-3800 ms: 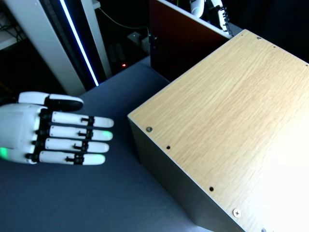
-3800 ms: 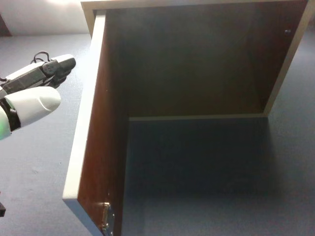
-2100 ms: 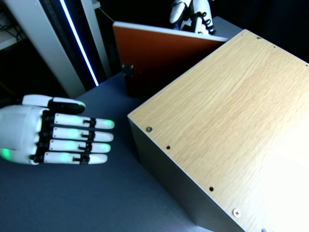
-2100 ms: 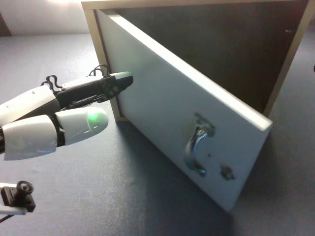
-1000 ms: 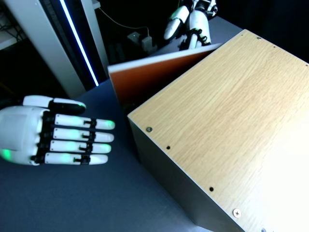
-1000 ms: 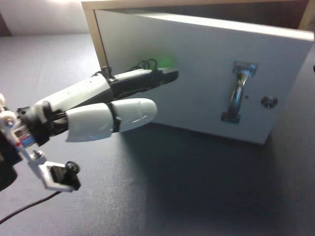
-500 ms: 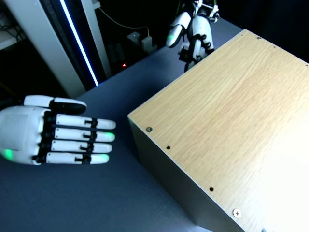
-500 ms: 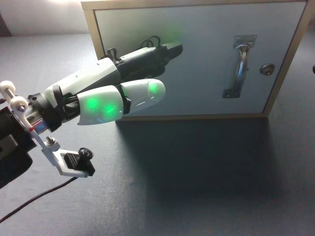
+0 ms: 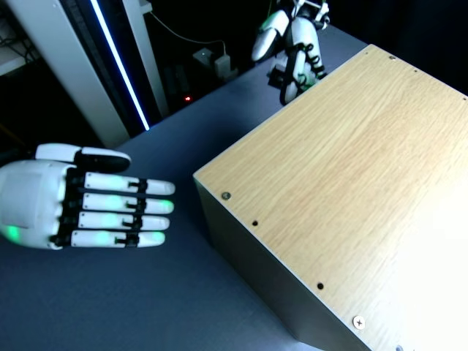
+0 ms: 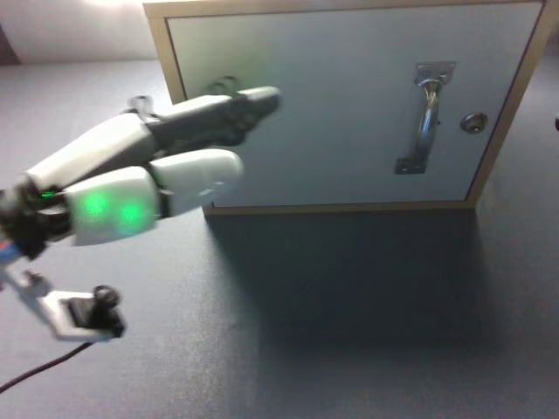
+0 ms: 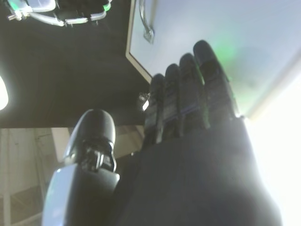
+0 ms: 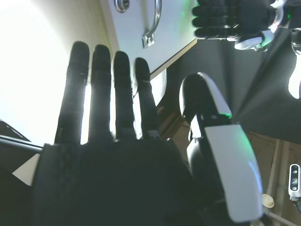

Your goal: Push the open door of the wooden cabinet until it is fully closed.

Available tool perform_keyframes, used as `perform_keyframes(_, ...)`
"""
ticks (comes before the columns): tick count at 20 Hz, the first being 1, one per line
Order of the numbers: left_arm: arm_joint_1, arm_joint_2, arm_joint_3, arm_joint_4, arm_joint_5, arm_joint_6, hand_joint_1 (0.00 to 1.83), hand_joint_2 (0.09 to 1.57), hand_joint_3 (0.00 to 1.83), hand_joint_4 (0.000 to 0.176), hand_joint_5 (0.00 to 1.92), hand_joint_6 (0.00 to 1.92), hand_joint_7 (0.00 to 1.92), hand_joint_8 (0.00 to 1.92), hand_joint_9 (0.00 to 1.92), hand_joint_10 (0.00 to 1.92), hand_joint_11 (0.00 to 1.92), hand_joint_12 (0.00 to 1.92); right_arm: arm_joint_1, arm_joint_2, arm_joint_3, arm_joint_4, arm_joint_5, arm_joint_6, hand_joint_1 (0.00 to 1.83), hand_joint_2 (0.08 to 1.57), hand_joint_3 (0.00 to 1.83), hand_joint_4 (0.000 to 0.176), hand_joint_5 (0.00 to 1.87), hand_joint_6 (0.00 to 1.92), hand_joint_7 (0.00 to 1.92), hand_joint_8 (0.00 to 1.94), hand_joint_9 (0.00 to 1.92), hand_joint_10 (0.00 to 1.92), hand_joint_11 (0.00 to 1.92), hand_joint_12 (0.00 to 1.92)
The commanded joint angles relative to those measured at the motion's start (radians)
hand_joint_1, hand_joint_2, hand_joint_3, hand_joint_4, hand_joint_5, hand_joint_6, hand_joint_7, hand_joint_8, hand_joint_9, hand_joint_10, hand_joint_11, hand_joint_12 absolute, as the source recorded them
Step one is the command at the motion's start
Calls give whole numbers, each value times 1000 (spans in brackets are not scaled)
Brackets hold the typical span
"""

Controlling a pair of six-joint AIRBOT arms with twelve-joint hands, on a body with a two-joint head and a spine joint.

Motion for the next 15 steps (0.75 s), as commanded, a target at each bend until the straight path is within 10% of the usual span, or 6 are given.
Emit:
perform_keyframes(1,5,15,-7,-26,-177,-5,21,1439,0,0,246,2,239,3,255,6,0,748,9,2,4,26,142,11,400,1397,0,0,375,1,348,1,375,1,262,289)
perform_keyframes(4,88,66,-50,-121,-271,-5,0,1426,0,0,232,1,202,2,213,1,0,691,9,6,1,51,195,11,497,1403,0,0,365,4,357,8,335,2,252,262)
perform_keyframes(8,177,108,-74,-235,-389,-5,182,1435,2,0,116,8,99,9,42,8,0,34,9,16,1,76,253,10,571,1419,3,0,376,1,356,1,333,5,241,258)
perform_keyframes(15,220,145,-94,-295,-529,-5,378,1352,0,0,69,0,40,0,26,1,14,5,65,33,-6,58,265,-7,763,1461,10,0,273,0,242,0,256,0,19,648)
